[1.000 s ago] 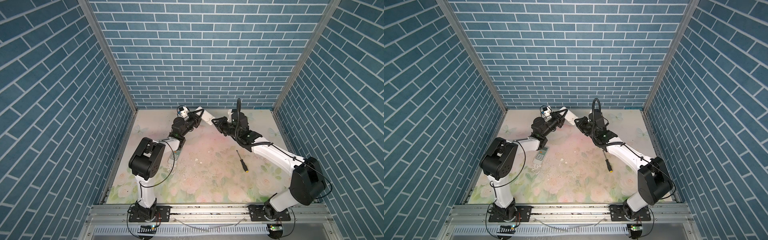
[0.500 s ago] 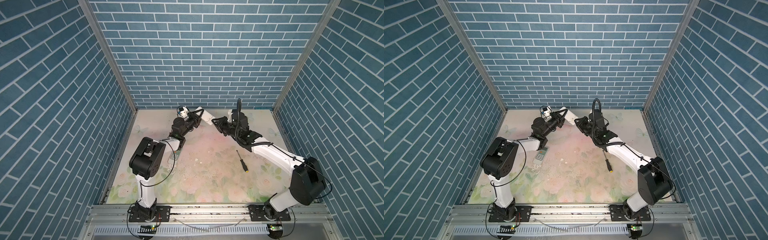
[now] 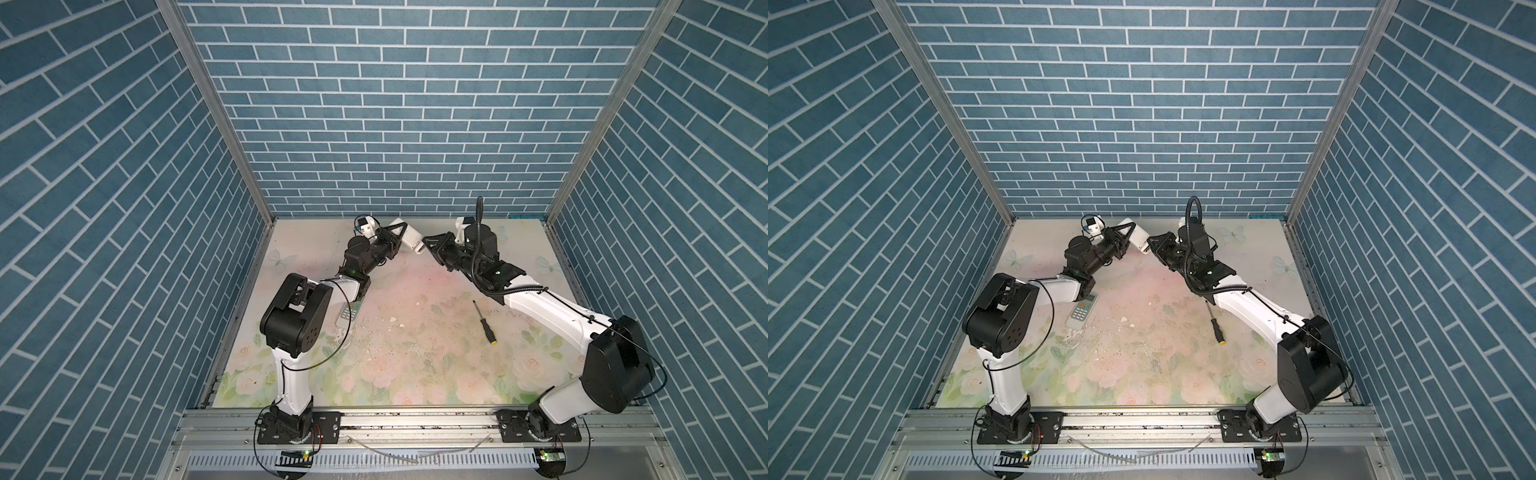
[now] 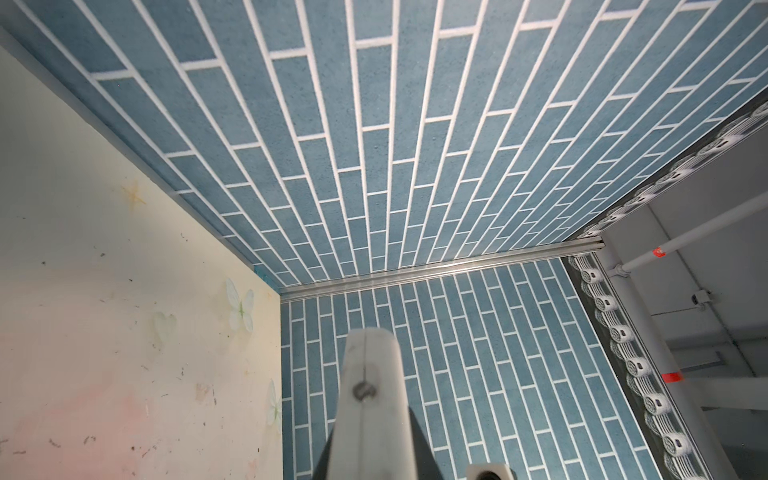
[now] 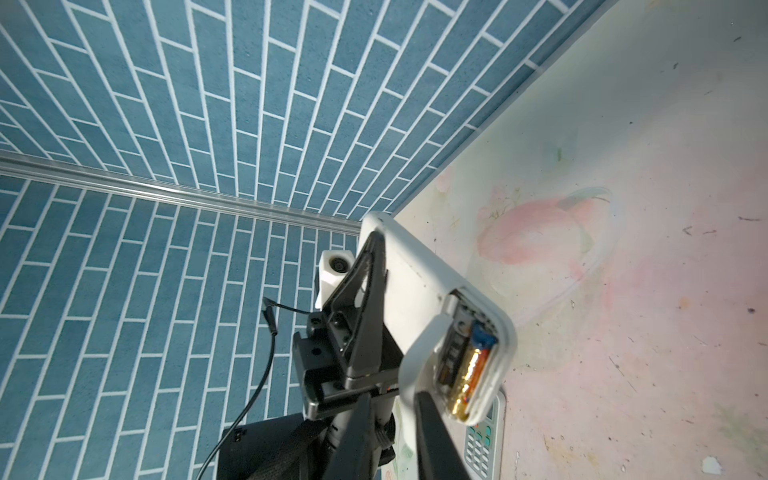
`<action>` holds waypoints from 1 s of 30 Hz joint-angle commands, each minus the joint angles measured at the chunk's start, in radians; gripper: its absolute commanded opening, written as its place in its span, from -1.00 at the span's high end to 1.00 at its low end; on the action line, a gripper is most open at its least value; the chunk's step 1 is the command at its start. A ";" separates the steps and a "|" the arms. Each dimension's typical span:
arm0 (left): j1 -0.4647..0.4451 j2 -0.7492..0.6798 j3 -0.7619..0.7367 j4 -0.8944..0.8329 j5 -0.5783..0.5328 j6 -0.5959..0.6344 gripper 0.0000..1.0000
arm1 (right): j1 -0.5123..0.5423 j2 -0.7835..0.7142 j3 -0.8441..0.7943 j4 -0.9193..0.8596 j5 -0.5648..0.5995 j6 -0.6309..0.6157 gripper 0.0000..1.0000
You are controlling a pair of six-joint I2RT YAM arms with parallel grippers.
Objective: Unload the batteries from the remote control
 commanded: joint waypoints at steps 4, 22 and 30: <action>0.006 0.006 -0.009 0.021 -0.001 0.023 1.00 | 0.004 -0.026 -0.028 0.035 -0.015 -0.014 0.63; 0.011 0.001 -0.045 0.026 -0.001 0.026 1.00 | 0.002 -0.015 -0.045 0.020 -0.033 -0.035 0.64; 0.011 -0.018 -0.073 0.000 0.006 0.052 1.00 | 0.002 -0.030 -0.049 -0.012 -0.029 -0.069 0.64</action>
